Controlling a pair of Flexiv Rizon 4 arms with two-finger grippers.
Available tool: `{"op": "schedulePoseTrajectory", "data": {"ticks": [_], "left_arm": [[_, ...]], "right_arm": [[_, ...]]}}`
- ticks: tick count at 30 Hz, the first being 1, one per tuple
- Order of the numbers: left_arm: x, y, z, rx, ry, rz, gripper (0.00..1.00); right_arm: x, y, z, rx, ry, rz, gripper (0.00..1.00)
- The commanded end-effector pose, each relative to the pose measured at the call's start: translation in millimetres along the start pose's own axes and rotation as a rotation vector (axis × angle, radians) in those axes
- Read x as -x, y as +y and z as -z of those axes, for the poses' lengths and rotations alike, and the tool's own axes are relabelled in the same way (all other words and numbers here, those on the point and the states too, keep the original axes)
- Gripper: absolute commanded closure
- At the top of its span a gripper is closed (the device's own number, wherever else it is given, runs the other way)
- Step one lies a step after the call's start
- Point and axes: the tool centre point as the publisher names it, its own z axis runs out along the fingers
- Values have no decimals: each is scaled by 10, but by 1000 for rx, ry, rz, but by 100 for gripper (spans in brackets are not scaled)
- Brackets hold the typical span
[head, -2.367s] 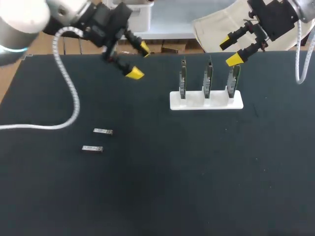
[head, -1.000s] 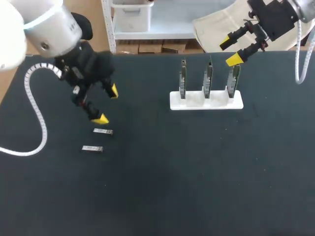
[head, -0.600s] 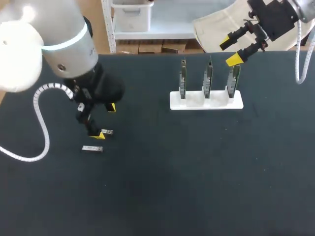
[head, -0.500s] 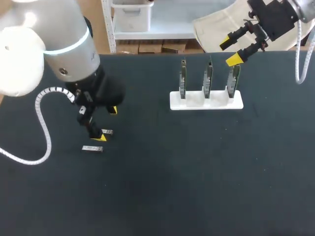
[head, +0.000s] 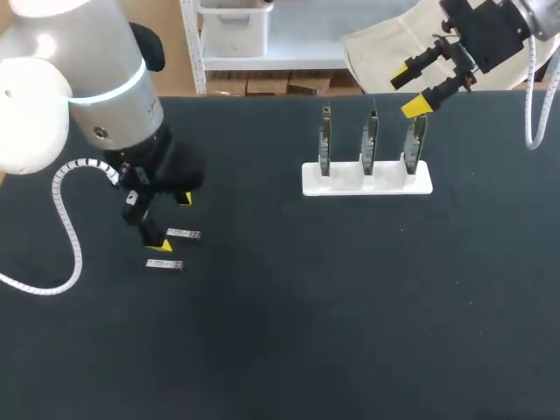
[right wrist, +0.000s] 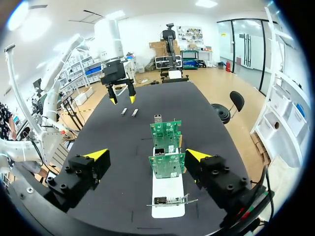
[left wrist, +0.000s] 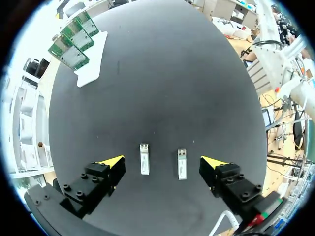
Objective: Pick up the optical module with the left hand, and insert it into the network port with the right hand.
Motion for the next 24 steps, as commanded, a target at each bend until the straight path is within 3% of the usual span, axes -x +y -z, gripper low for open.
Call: {"op": "schedulePoseTrajectory", "data": {"ticks": [1,6,24], "left_arm": [[20,90,-148,-31,11,-8,0],[-19,128,-256,-70,-8,29,0],[-181,214,-362,-70,44,17,0]], "right_arm": [[-7,27,-4,-7,-1,1,0],[-7,27,-4,-7,-1,1,0],[-7,27,-4,-7,-1,1,0]]}}
